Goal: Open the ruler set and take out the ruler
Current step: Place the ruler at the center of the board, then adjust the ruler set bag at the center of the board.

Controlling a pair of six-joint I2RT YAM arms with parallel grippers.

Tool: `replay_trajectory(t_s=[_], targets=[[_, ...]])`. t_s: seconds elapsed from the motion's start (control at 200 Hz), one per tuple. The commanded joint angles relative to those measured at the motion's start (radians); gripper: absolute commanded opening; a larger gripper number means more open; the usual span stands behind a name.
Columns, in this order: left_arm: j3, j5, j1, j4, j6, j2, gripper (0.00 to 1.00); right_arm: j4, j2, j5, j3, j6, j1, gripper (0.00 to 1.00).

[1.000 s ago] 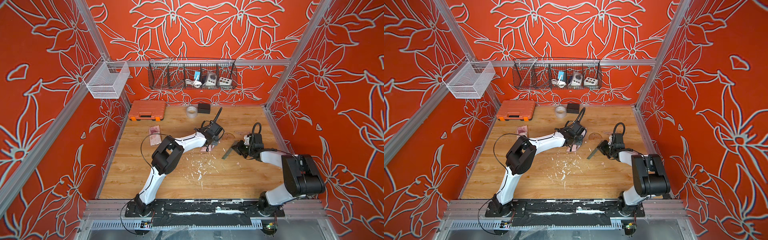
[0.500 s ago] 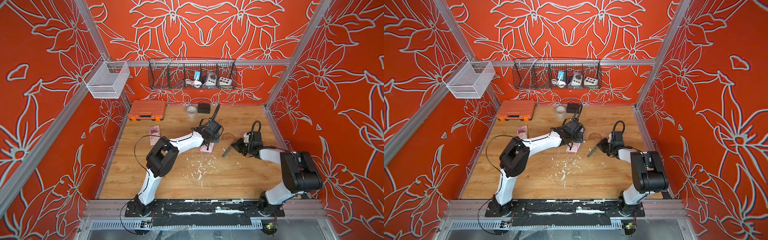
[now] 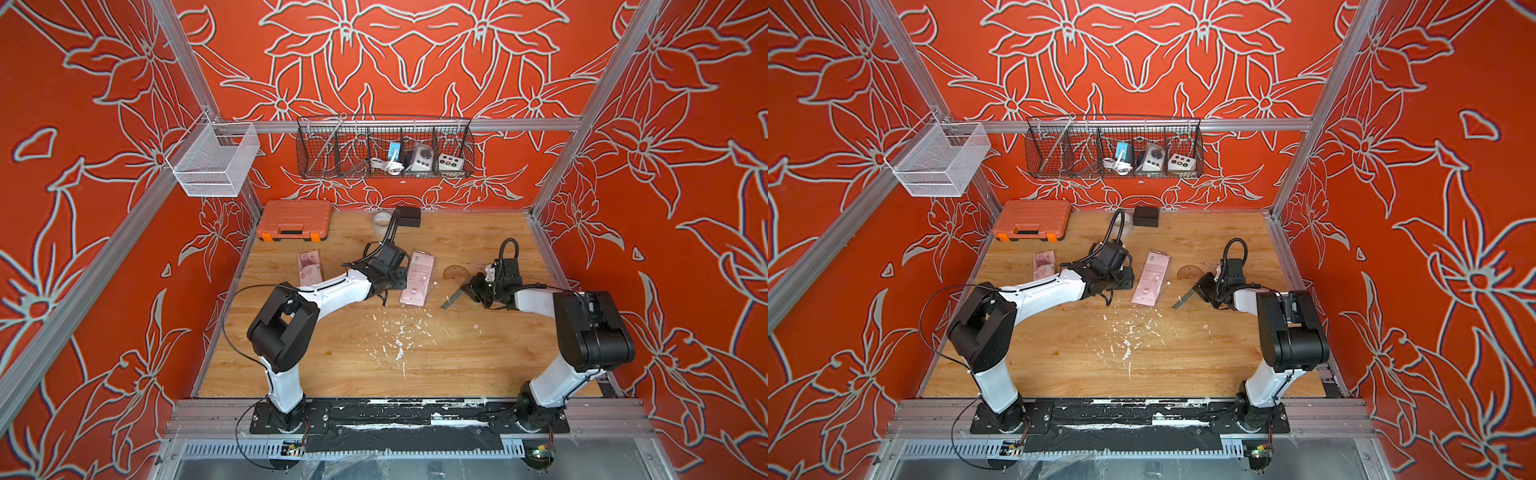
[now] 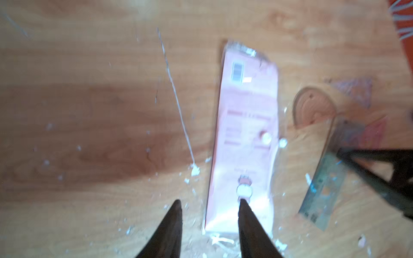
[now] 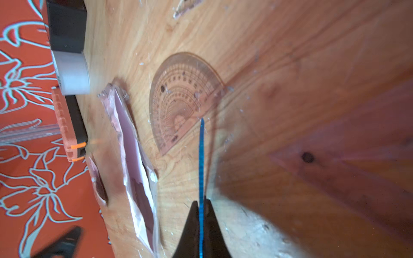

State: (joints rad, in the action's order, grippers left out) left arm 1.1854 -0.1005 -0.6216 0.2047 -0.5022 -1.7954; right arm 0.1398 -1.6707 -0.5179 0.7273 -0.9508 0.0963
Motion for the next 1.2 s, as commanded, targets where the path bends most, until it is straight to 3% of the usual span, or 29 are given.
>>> replay_trajectory(t_s=[0.0, 0.105, 0.18, 0.42, 0.6, 0.851, 0.996, 1.106, 1.191], targets=[[-0.041, -0.001, -0.006, 0.005, 0.012, 0.014, 0.4, -0.046, 0.0, 0.017, 0.026, -0.008, -0.004, 0.28], [-0.068, 0.007, -0.007, 0.002, 0.017, 0.002, 0.4, -0.138, 0.059, 0.055, 0.05, 0.024, -0.004, 0.44], [-0.078, 0.014, -0.007, -0.004, 0.021, -0.014, 0.4, -0.255, 0.133, 0.116, 0.08, 0.055, -0.006, 0.49], [-0.053, 0.068, -0.02, -0.033, 0.024, -0.098, 0.36, -0.362, 0.454, 0.278, 0.092, 0.111, -0.018, 0.54], [-0.043, 0.102, -0.057, -0.053, 0.0, -0.117, 0.35, -0.391, 0.571, 0.364, 0.115, 0.153, -0.035, 0.56], [-0.055, 0.137, -0.09, -0.092, -0.005, -0.047, 0.34, -0.307, 0.501, 0.245, 0.109, 0.173, -0.034, 0.55], [-0.066, 0.08, -0.074, -0.068, 0.045, 0.056, 0.35, -0.248, 0.437, 0.146, 0.114, 0.208, -0.021, 0.53], [-0.091, 0.053, 0.03, -0.025, 0.075, 0.156, 0.38, -0.242, 0.384, 0.062, 0.158, 0.287, 0.03, 0.54], [-0.126, 0.029, 0.156, -0.006, 0.085, 0.231, 0.47, -0.23, 0.304, 0.017, 0.221, 0.386, 0.151, 0.54]])
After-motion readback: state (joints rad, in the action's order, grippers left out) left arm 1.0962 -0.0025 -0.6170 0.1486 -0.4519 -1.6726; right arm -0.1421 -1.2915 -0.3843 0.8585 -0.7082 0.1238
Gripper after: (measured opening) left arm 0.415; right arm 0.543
